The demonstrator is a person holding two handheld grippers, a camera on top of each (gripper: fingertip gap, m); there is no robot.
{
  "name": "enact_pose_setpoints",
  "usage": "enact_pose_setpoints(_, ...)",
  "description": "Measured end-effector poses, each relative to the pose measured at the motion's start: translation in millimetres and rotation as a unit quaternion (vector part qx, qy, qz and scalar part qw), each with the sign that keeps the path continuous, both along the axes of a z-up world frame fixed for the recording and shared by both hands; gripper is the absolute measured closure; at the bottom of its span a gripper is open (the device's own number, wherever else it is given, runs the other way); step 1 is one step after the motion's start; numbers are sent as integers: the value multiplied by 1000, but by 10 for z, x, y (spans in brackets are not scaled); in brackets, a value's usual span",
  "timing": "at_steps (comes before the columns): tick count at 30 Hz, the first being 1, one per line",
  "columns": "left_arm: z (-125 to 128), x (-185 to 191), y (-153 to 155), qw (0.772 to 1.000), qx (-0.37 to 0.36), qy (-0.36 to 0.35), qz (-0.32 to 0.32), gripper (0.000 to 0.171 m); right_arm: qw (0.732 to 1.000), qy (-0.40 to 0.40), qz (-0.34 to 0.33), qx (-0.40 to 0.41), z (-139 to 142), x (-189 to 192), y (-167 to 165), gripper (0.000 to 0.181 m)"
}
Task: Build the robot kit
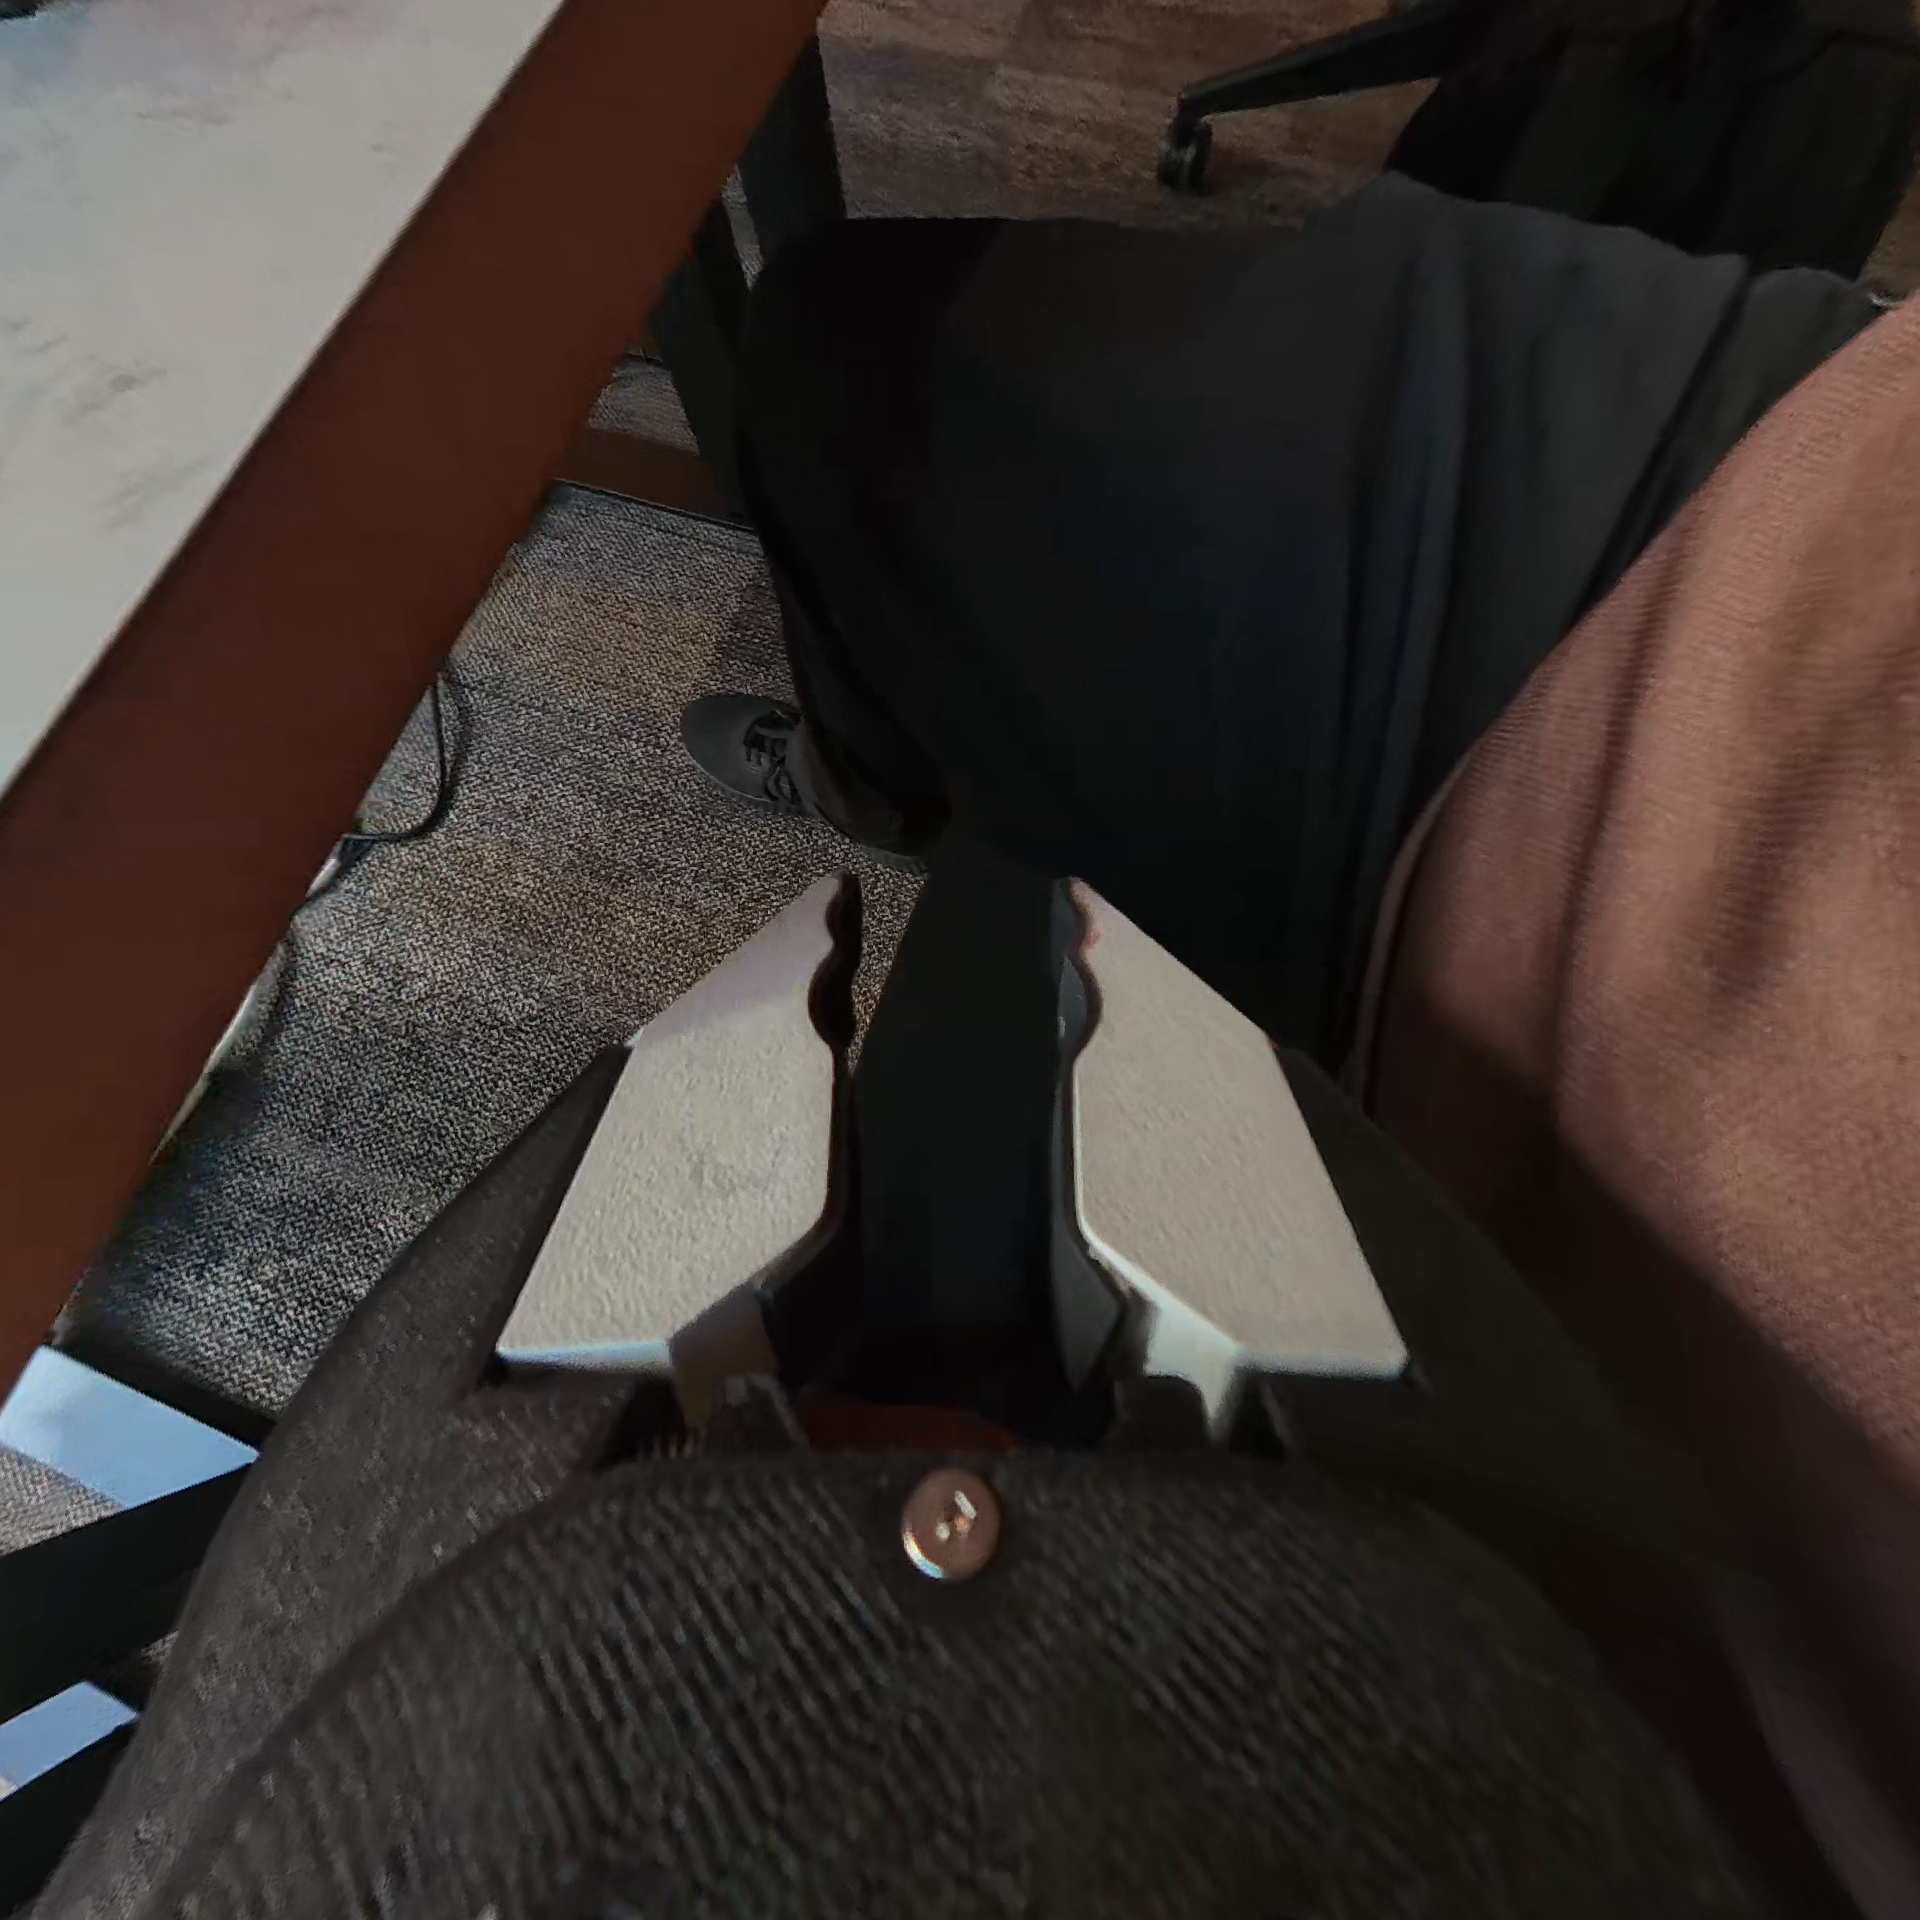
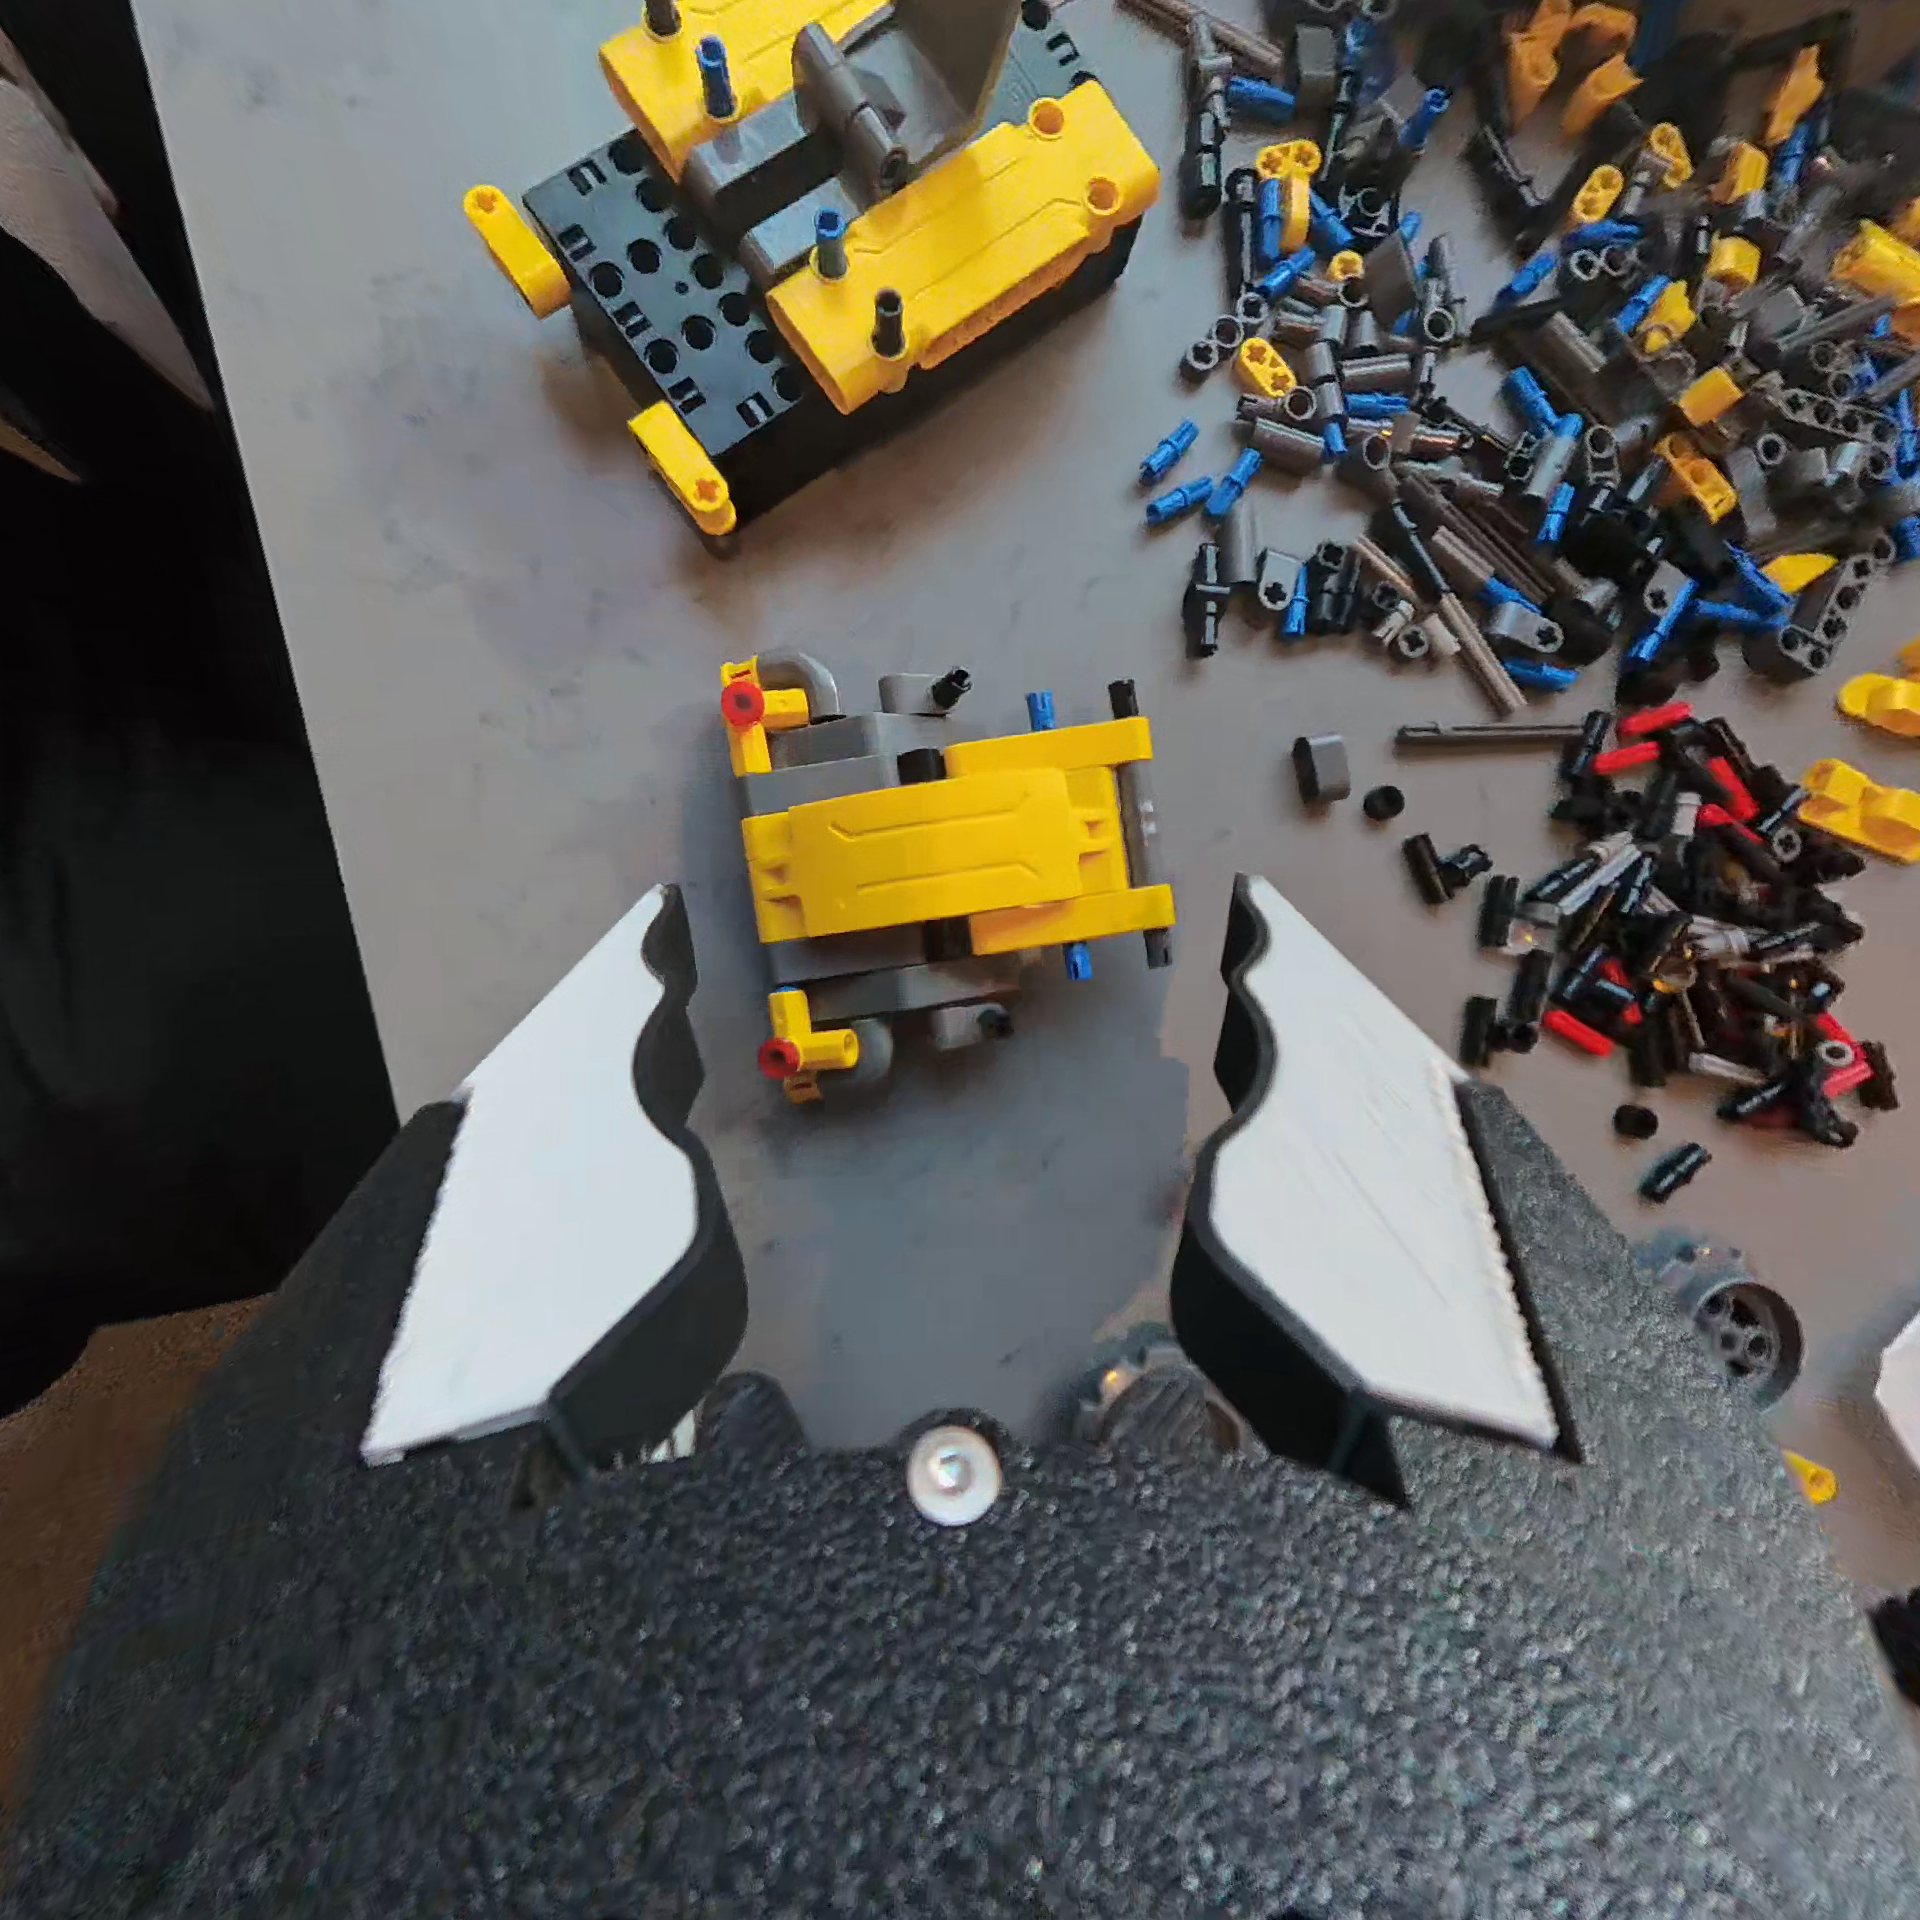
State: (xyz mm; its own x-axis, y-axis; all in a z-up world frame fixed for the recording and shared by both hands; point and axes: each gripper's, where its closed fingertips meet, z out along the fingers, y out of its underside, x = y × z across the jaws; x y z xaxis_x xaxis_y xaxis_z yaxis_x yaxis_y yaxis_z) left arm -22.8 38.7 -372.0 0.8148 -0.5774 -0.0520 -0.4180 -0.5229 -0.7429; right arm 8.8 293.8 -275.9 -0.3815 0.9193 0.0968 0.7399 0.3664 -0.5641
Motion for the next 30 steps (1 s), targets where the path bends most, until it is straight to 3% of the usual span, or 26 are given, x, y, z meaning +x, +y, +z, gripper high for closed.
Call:
enact_pose_setpoints(5,-29,1,23,1000,2,11,-12,137,998,-60,29,19,-173,-36,0,83)
enact_pose_setpoints(7,-26,-41,30,1000,6,23,-14,137,997,-71,34,11,-185,-49,-26,94)
enact_pose_setpoints(14,7,-185,-11,998,19,50,-16,138,994,-100,26,29,-184,-12,-38,95)
enact_pose_setpoints(22,102,-291,-48,998,35,60,-9,139,998,-65,-13,25,-92,8,-162,95)
enact_pose_setpoints(30,35,-224,-75,996,27,79,-24,139,998,-31,-48,-2,-54,128,-216,95)
